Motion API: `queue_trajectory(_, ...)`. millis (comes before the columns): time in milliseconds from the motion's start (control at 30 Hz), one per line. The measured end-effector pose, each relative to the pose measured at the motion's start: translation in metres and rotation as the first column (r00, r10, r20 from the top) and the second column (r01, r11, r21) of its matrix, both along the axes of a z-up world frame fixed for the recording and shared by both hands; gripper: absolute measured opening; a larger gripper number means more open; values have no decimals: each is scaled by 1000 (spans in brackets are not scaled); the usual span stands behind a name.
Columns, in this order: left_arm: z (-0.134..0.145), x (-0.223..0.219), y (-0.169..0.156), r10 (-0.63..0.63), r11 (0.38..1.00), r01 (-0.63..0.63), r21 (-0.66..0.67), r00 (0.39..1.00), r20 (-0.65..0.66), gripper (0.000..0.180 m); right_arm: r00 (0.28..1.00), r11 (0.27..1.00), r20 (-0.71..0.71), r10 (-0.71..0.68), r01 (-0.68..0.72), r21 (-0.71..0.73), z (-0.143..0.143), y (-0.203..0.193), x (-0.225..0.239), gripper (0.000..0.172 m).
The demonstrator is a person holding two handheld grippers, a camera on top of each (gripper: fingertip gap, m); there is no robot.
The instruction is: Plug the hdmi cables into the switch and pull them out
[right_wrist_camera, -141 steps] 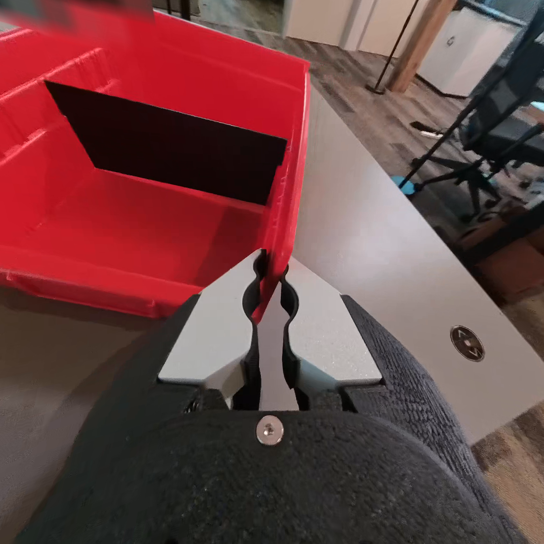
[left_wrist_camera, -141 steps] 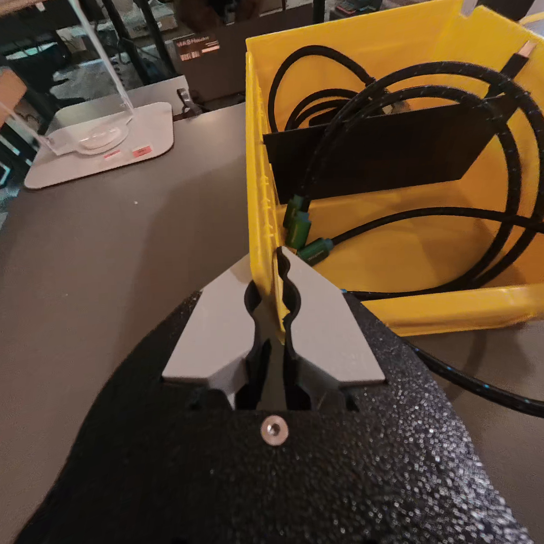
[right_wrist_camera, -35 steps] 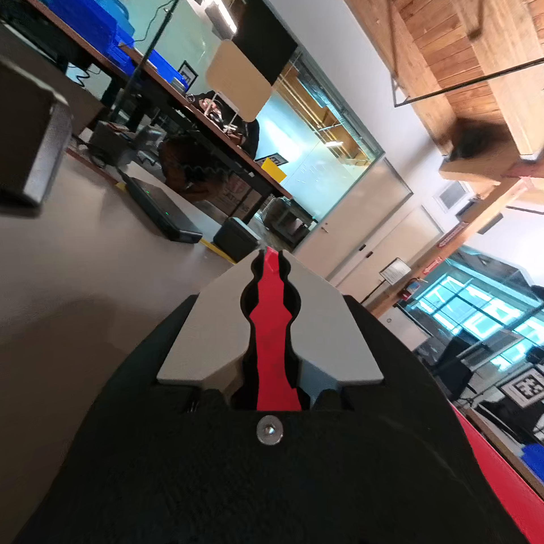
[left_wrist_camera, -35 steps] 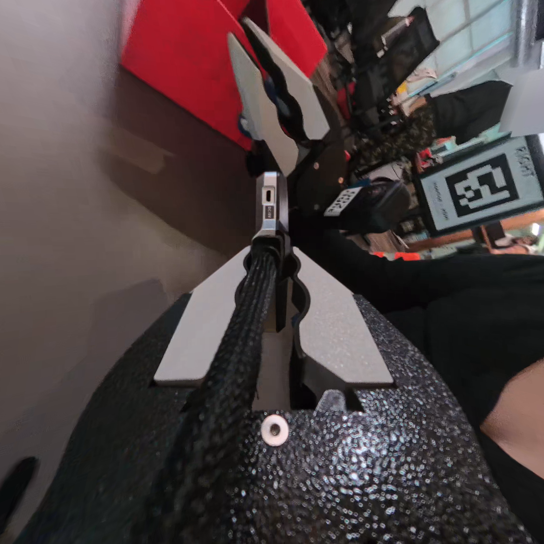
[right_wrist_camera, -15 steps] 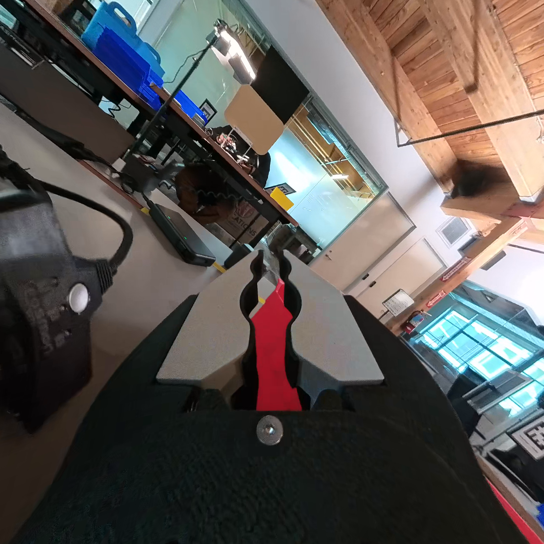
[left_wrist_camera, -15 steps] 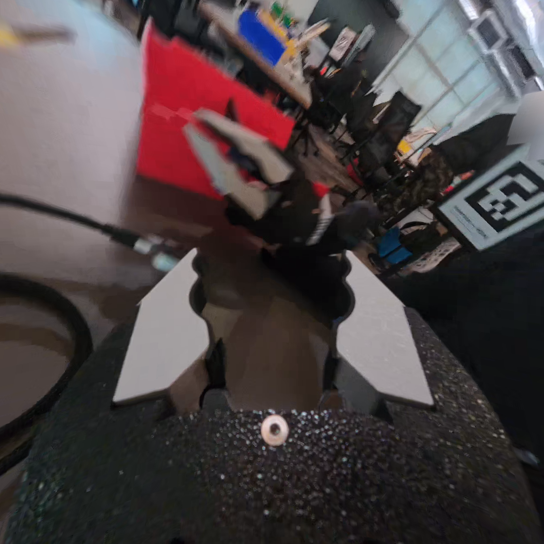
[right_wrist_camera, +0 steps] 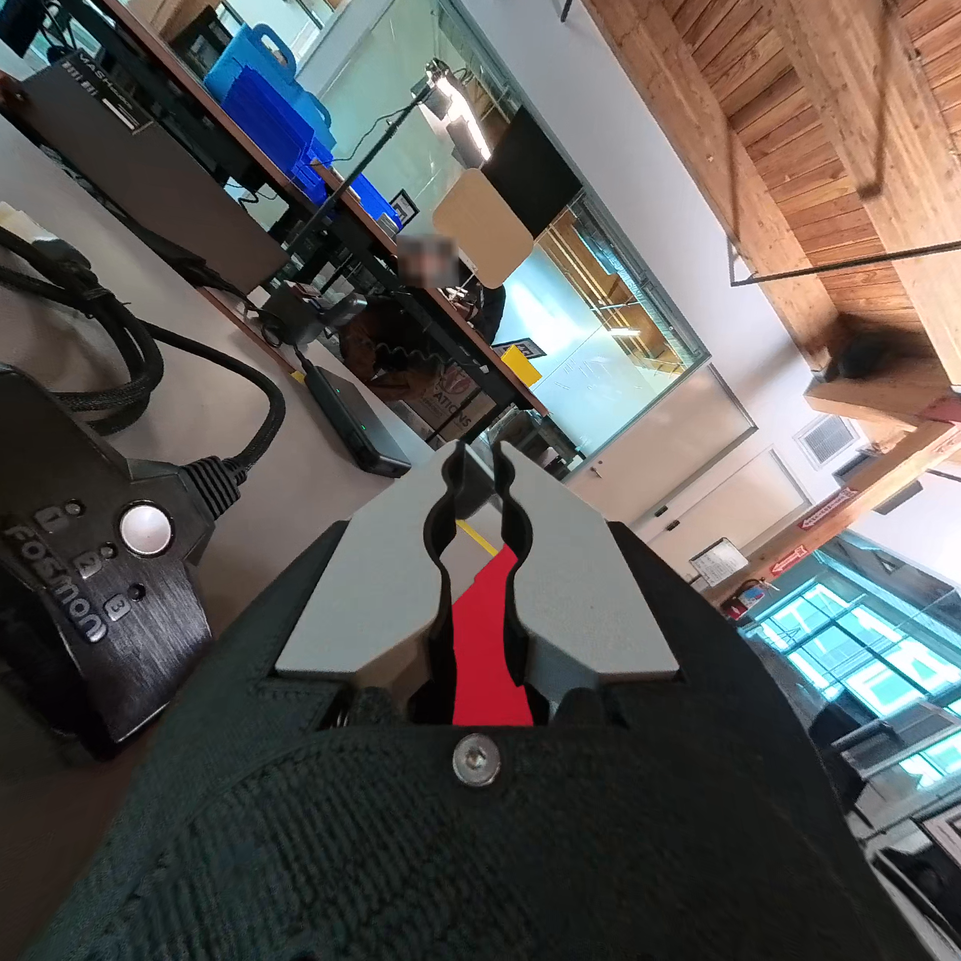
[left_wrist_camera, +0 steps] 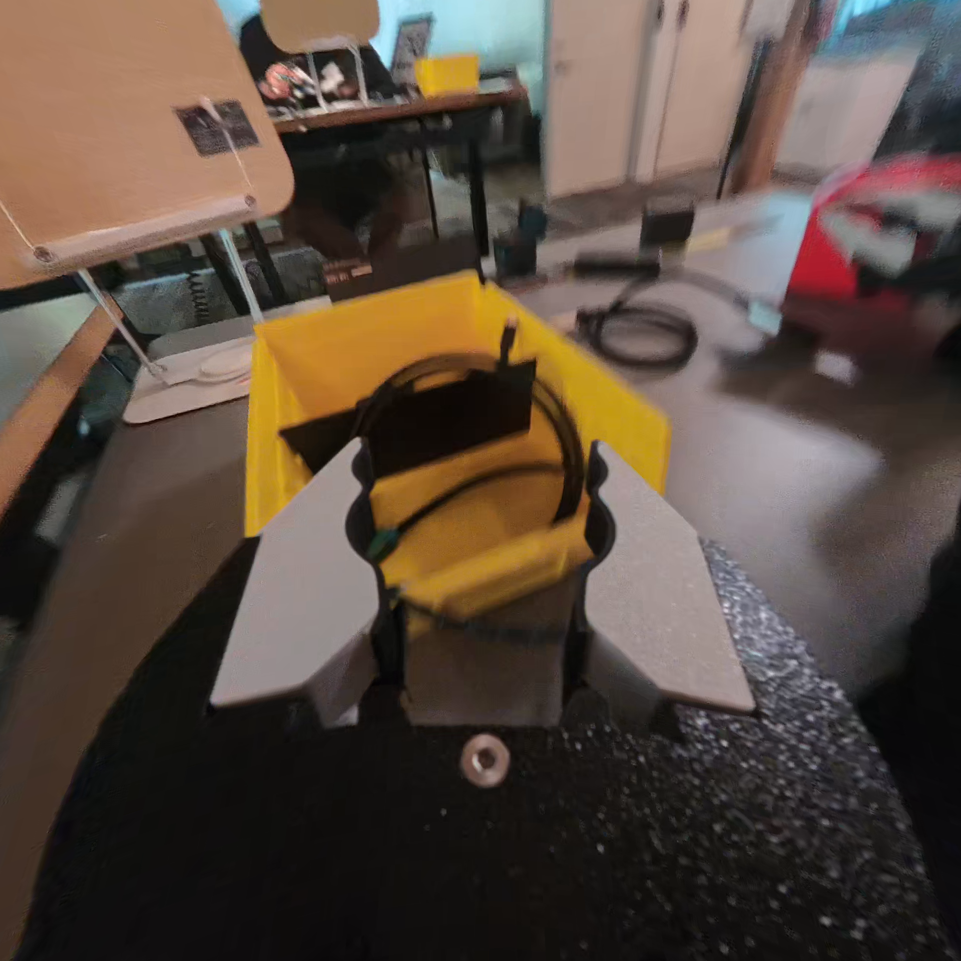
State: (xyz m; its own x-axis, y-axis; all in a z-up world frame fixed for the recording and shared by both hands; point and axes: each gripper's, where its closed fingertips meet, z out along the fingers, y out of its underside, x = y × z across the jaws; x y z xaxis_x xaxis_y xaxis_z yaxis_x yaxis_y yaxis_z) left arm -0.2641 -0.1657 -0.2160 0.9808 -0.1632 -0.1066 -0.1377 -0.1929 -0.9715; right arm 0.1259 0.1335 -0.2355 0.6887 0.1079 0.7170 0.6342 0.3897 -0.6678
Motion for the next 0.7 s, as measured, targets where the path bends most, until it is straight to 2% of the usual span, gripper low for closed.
queue_trajectory(33,-20,-4,-15,-29,998,25,-53,997,-71,70,1000,1000,-5,2,-2,-6,-1,1,0,9)
queue_trajectory(133,-64,-18,-38,-19,981,-8,-193,990,-136,80,1000,1000,-28,9,-10,-26,-4,3,0,9)
queue_trajectory(200,-74,-25,-40,18,979,-81,-185,947,-322,78,999,999,-42,8,-9,-38,-5,4,2,9)
queue_trajectory(233,-77,-26,-38,23,978,-109,-175,901,-433,76,999,999,-49,6,-8,-42,-6,5,3,9)
queue_trajectory(300,-76,-26,-31,40,980,-150,-128,788,-615,73,998,999,-65,2,-5,-49,-6,6,5,9)
queue_trajectory(400,-76,-11,-19,0,989,-106,-105,703,-711,59,996,998,-87,-3,-2,-61,-7,8,8,9)
queue_trajectory(433,-75,-8,-17,-12,991,-93,-101,676,-737,49,996,998,-93,-5,-1,-65,-7,8,9,9)
queue_trajectory(500,-72,-2,-16,-42,993,-69,-101,585,-810,15,994,997,-106,-6,-2,-72,-8,9,11,9)
queue_trajectory(533,-69,-2,-16,-48,993,-68,-99,533,-845,9,994,997,-112,-6,-3,-75,-8,9,11,9)
queue_trajectory(633,-45,-10,-15,-5,993,-107,-55,419,-908,4,993,997,-119,3,-12,-76,-7,9,10,9)
queue_trajectory(700,-17,-16,-12,65,991,-135,11,403,-913,4,994,997,-112,9,-18,-72,-7,8,8,9)
